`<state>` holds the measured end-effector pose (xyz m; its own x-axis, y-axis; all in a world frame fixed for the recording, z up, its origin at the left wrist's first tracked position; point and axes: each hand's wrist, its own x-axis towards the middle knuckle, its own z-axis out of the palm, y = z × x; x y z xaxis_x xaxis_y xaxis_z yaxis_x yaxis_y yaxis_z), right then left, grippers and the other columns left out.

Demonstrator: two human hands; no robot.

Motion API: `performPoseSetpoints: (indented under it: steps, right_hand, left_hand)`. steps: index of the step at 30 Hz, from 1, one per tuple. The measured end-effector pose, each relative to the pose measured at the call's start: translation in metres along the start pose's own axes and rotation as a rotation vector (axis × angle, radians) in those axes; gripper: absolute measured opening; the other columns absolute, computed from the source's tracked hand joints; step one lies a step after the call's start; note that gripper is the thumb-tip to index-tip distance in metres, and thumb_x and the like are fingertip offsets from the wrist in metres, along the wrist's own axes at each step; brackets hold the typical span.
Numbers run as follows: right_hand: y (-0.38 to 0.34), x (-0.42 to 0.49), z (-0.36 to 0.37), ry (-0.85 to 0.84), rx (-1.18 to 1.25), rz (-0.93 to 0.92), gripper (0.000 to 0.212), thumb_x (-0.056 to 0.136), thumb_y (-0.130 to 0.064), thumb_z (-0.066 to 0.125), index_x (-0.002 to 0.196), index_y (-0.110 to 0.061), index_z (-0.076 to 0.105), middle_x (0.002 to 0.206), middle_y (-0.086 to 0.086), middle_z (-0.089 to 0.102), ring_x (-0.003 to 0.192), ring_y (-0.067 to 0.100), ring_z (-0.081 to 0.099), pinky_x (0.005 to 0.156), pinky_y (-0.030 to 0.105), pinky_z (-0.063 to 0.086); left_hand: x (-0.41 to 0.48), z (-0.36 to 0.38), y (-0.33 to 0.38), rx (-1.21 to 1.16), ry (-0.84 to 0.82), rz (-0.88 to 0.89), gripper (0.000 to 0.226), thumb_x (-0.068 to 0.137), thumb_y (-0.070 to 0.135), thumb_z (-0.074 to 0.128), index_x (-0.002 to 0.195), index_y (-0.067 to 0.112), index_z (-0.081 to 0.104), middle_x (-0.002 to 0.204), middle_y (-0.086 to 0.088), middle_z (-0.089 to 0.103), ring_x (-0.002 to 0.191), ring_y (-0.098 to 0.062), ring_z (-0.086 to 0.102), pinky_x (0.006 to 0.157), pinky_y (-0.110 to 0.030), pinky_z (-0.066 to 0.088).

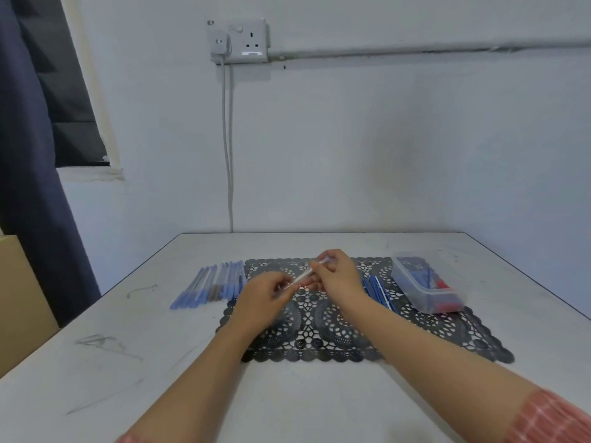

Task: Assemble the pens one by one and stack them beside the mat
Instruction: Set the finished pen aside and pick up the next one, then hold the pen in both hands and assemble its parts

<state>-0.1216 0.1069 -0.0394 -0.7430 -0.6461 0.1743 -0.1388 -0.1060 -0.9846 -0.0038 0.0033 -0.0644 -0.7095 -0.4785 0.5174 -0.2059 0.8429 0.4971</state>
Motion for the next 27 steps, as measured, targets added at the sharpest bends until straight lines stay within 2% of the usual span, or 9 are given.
performPoseSetpoints:
  steps: [2,5,9,12,14,16,19,23,27]
  right_hand:
    - [-0.001,-0.005,-0.008,-0.016,0.084,0.03,0.007,0.09,-0.004,0.055,0.091,-0.007,0.049,0.077,0.016,0.066,0.059,0.025,0.066,0.058,0.033,0.056]
    - [0.002,-0.01,-0.019,-0.047,0.075,0.02,0.001,0.092,-0.006,0.053,0.091,-0.006,0.053,0.08,0.018,0.067,0.059,0.023,0.067,0.054,0.026,0.056]
    - [0.006,-0.015,-0.034,-0.088,-0.267,-0.114,0.013,0.094,-0.01,0.049,0.1,-0.011,0.06,0.086,0.003,0.07,0.073,0.015,0.067,0.067,0.028,0.056]
    - [0.016,-0.02,-0.044,-0.09,-0.622,-0.292,0.017,0.096,-0.018,0.047,0.105,-0.016,0.062,0.083,-0.005,0.067,0.066,0.01,0.061,0.06,0.025,0.05]
    - [0.025,-0.02,-0.047,-0.094,-0.827,-0.376,0.022,0.096,-0.027,0.045,0.107,-0.017,0.061,0.081,-0.003,0.065,0.066,0.017,0.058,0.06,0.032,0.046]
    - [0.028,-0.017,-0.05,-0.082,-0.928,-0.434,0.026,0.096,-0.032,0.045,0.107,-0.016,0.062,0.08,-0.003,0.062,0.07,0.016,0.054,0.062,0.031,0.042]
    - [0.024,-0.015,-0.055,-0.034,-0.895,-0.593,0.024,0.092,-0.027,0.053,0.102,-0.011,0.068,0.085,0.003,0.067,0.075,0.017,0.056,0.065,0.025,0.041]
    - [0.024,-0.016,-0.063,0.037,-0.842,-0.767,0.021,0.081,-0.022,0.06,0.088,-0.008,0.073,0.073,0.002,0.069,0.062,0.007,0.054,0.06,0.023,0.049]
    - [0.025,-0.016,-0.066,0.055,-0.818,-0.82,0.015,0.075,-0.011,0.07,0.089,-0.005,0.073,0.073,0.004,0.069,0.063,0.005,0.053,0.067,0.01,0.042]
  left_hand:
    - [0.001,0.001,0.001,0.017,0.016,0.048,0.019,0.089,0.03,0.059,0.101,0.018,0.067,0.088,0.005,0.065,0.081,-0.011,0.057,0.075,-0.029,0.049]
    - [0.0,0.005,0.003,0.02,0.031,0.114,0.018,0.094,0.022,0.052,0.101,0.011,0.065,0.085,0.001,0.062,0.077,-0.013,0.053,0.071,-0.025,0.043]
    - [-0.001,0.006,0.006,0.035,0.048,0.149,0.015,0.095,0.019,0.05,0.092,0.011,0.062,0.075,0.003,0.055,0.07,-0.012,0.049,0.066,-0.024,0.038]
    - [-0.002,0.006,0.007,0.079,0.039,0.151,0.022,0.093,0.033,0.052,0.082,0.015,0.06,0.069,0.005,0.055,0.065,-0.012,0.05,0.063,-0.025,0.038]
    - [-0.002,0.006,0.008,0.129,0.044,0.141,0.028,0.09,0.042,0.052,0.077,0.019,0.059,0.066,0.007,0.055,0.063,-0.01,0.051,0.068,-0.024,0.036]
    - [-0.001,0.006,0.008,0.193,0.076,0.133,0.031,0.089,0.049,0.05,0.075,0.022,0.058,0.065,0.009,0.055,0.063,-0.008,0.051,0.075,-0.027,0.032]
    - [0.0,0.006,0.01,0.23,0.12,0.132,0.037,0.088,0.054,0.046,0.072,0.024,0.06,0.061,0.01,0.056,0.06,-0.007,0.049,0.076,-0.029,0.029]
    - [0.002,0.009,0.014,0.273,0.142,0.158,0.051,0.086,0.062,0.029,0.066,0.024,0.056,0.053,0.009,0.052,0.052,-0.006,0.045,0.076,-0.03,0.029]
    - [0.003,0.012,0.016,0.233,0.13,0.151,0.041,0.092,0.051,0.042,0.064,0.023,0.055,0.047,0.008,0.046,0.046,-0.004,0.04,0.08,-0.03,0.027]
